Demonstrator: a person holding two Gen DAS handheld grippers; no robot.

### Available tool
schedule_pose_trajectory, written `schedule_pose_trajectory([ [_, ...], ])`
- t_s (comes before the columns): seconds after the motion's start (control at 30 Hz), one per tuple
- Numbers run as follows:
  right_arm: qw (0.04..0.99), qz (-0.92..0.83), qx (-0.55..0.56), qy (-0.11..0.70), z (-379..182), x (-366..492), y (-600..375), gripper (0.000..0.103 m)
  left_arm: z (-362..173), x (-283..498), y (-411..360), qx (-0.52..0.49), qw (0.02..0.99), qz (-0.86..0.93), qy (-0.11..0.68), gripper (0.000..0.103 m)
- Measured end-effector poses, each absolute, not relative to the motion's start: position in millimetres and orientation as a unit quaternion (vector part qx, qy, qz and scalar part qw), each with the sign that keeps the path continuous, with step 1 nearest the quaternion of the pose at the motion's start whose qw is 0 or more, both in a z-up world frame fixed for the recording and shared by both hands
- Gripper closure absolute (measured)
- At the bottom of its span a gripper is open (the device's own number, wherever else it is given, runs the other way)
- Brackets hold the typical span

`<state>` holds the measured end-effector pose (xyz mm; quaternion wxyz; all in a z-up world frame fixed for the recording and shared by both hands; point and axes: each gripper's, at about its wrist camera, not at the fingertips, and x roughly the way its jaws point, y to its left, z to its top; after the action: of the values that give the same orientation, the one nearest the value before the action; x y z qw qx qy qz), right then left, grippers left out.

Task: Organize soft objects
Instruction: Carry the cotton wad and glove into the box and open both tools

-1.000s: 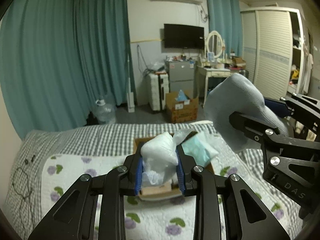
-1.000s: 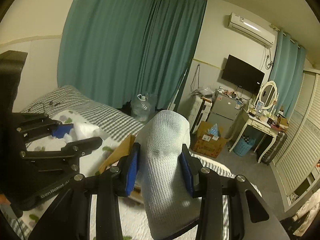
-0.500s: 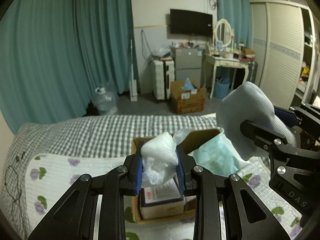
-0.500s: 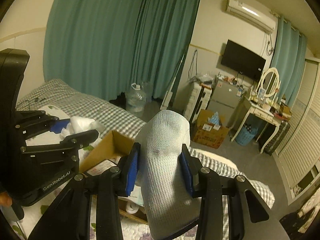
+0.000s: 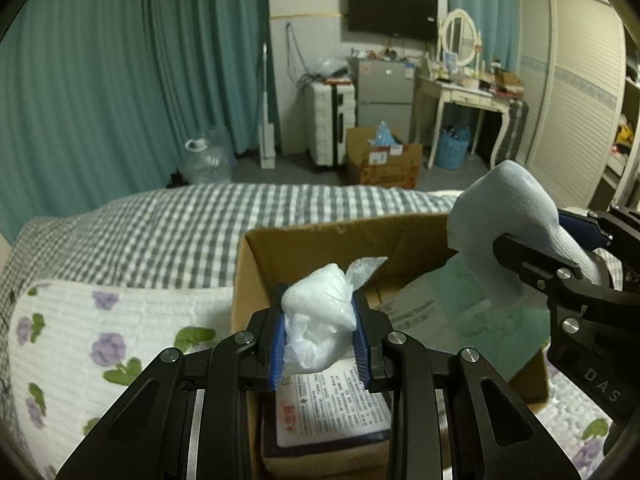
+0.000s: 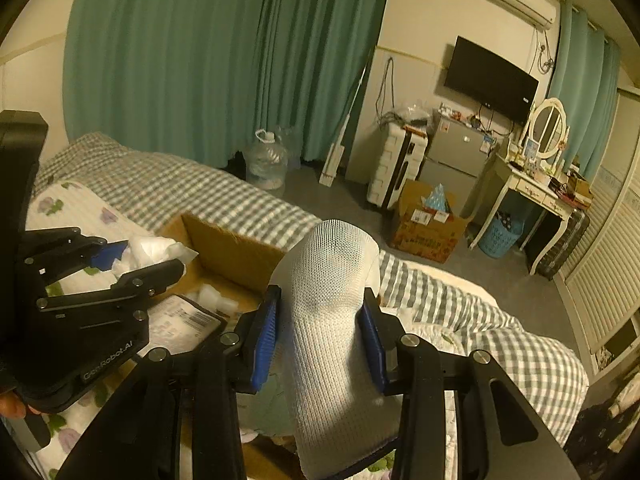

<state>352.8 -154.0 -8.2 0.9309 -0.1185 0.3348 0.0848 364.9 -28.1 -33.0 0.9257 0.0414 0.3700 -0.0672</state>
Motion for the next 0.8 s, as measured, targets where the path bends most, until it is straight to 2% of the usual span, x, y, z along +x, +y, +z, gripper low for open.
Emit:
schedule_pose_trajectory([
  [0.33,0.915,0.079,-0.117,0.379,-58,393,-147,0.065,-58,382,-30,0.047,0.917,-0.066,0.391,0.074],
  [0.37,0.911,0.076,-0.123,0.386,-64,398,-145,0.065,-60,382,-31,0.049,0.916,-0.067,0.391,0.071],
  [0.57,0.883,0.078,-0.092,0.454,-103,425,-150,0.066,-62,378,-34,0.065,0.916,-0.066,0.390,0.070],
  [0.7,0.884,0.087,-0.086,0.451,-92,420,-151,0.064,-54,372,-35,0.064,0.918,-0.072,0.384,0.069],
  [0.8,0.894,0.075,-0.073,0.435,-78,413,-157,0.060,-44,366,-34,0.063,0.921,-0.064,0.379,0.061],
])
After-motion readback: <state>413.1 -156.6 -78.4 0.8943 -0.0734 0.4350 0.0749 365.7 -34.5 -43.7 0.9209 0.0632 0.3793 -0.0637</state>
